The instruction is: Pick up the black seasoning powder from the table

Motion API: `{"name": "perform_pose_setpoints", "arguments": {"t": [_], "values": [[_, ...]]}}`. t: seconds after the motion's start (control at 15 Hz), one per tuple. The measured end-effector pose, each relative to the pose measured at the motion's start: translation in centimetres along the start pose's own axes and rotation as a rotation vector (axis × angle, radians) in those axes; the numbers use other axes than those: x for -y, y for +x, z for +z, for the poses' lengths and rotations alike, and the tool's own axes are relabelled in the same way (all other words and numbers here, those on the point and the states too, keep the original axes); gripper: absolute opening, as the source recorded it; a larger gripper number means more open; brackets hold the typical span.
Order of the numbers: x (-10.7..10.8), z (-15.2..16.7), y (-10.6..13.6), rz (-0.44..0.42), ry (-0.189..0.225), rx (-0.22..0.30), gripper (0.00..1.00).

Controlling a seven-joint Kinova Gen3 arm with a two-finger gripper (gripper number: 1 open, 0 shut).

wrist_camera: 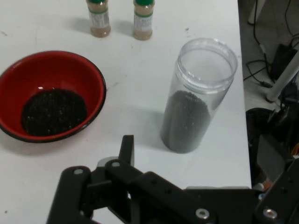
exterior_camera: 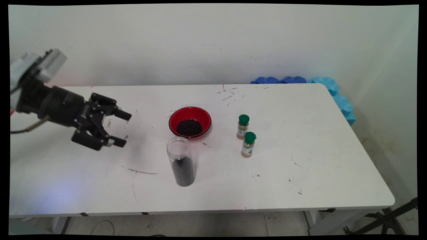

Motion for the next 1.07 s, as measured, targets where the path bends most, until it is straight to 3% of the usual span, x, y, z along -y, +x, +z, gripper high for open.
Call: {"name": "perform_pose_setpoints", "arguments": {"t": [0.4, 1.07], "values": [[-0.5, 3.9, -2.5, 0.02, -0.004, -0.038, 1.0], [-1.2, 9.6, -3.8, 0.027, -0.022, -0.127, 1.0]]}}
